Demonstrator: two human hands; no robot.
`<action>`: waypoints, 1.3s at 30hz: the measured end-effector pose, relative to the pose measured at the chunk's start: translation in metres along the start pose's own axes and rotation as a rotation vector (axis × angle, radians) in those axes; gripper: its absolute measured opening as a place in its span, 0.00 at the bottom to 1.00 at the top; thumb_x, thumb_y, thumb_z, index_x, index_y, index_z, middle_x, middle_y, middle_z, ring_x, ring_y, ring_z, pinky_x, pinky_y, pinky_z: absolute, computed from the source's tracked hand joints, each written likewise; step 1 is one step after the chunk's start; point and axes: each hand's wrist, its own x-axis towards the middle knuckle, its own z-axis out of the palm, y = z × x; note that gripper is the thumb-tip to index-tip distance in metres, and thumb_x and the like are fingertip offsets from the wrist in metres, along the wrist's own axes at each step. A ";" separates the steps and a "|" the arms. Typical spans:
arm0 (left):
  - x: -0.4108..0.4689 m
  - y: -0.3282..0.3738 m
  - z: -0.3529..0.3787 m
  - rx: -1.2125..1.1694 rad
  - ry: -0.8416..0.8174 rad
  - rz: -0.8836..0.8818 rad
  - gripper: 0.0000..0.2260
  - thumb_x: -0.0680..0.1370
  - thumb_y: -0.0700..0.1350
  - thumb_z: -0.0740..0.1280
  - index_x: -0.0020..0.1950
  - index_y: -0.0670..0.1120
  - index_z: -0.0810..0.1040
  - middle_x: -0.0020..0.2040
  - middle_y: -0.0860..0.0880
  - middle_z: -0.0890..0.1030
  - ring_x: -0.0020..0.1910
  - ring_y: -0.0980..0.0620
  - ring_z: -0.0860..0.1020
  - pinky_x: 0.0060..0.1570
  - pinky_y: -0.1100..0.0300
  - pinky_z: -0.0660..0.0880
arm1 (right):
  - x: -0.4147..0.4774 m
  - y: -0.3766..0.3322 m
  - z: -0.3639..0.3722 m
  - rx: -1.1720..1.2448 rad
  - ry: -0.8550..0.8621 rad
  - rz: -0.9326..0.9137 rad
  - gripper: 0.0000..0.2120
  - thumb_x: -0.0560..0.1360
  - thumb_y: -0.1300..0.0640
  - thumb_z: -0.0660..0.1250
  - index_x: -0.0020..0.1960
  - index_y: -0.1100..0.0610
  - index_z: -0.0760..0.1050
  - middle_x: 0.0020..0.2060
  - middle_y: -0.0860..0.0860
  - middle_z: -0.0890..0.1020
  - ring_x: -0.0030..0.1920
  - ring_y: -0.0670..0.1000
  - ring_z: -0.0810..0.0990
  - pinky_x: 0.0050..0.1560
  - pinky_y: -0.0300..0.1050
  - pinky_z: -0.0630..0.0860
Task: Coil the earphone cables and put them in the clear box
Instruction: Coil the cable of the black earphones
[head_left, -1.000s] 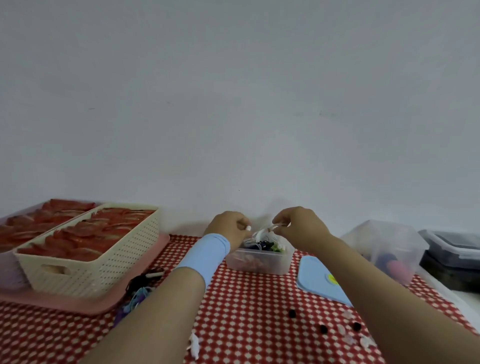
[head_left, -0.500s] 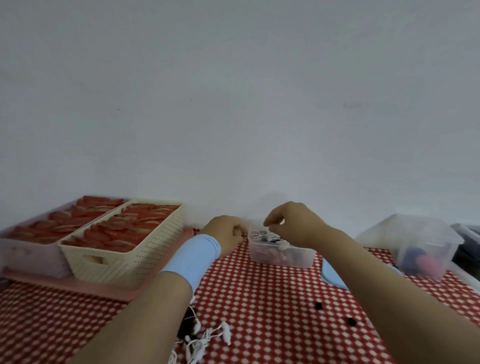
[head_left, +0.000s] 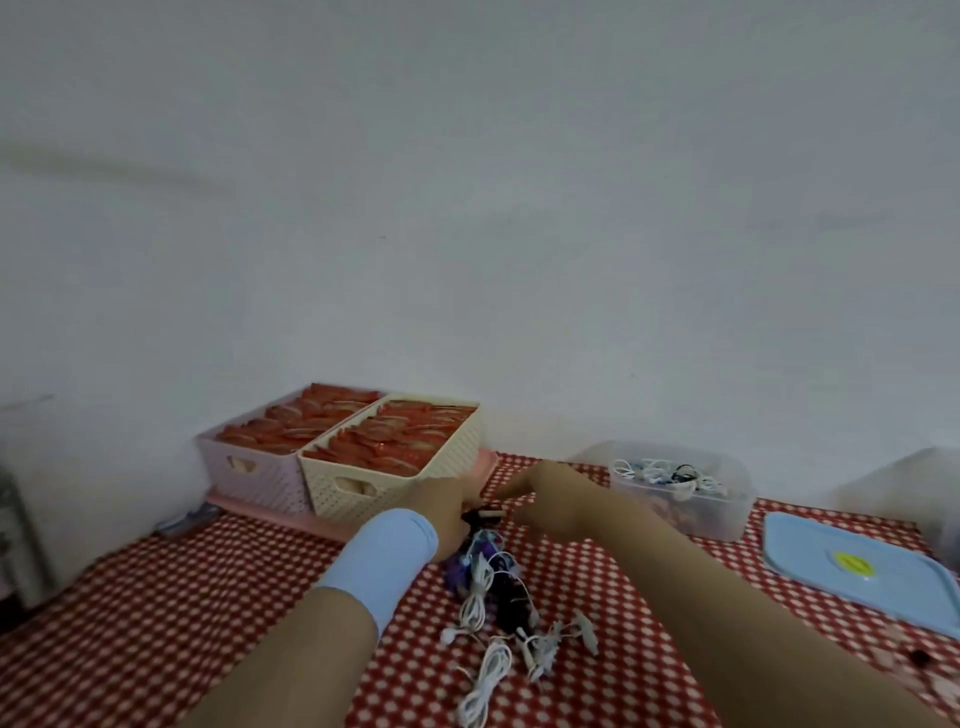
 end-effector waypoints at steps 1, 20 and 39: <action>0.000 -0.004 0.003 -0.012 -0.025 -0.007 0.19 0.80 0.40 0.59 0.70 0.53 0.73 0.65 0.45 0.78 0.59 0.44 0.77 0.59 0.54 0.74 | 0.005 -0.003 0.006 -0.008 -0.013 -0.008 0.20 0.78 0.61 0.67 0.67 0.47 0.78 0.62 0.47 0.82 0.51 0.47 0.82 0.59 0.44 0.77; 0.002 0.025 -0.002 -0.336 0.145 0.090 0.20 0.79 0.46 0.66 0.72 0.54 0.71 0.66 0.53 0.78 0.62 0.53 0.77 0.58 0.62 0.70 | -0.011 0.014 -0.005 0.153 0.187 0.043 0.08 0.79 0.55 0.69 0.54 0.55 0.83 0.43 0.47 0.83 0.42 0.45 0.79 0.43 0.38 0.73; -0.010 0.174 0.001 -1.062 -0.019 0.138 0.14 0.79 0.38 0.67 0.64 0.45 0.79 0.54 0.45 0.81 0.45 0.50 0.82 0.39 0.62 0.81 | -0.151 0.093 -0.074 0.838 0.106 0.327 0.10 0.82 0.54 0.65 0.56 0.60 0.78 0.41 0.55 0.82 0.35 0.54 0.81 0.41 0.50 0.80</action>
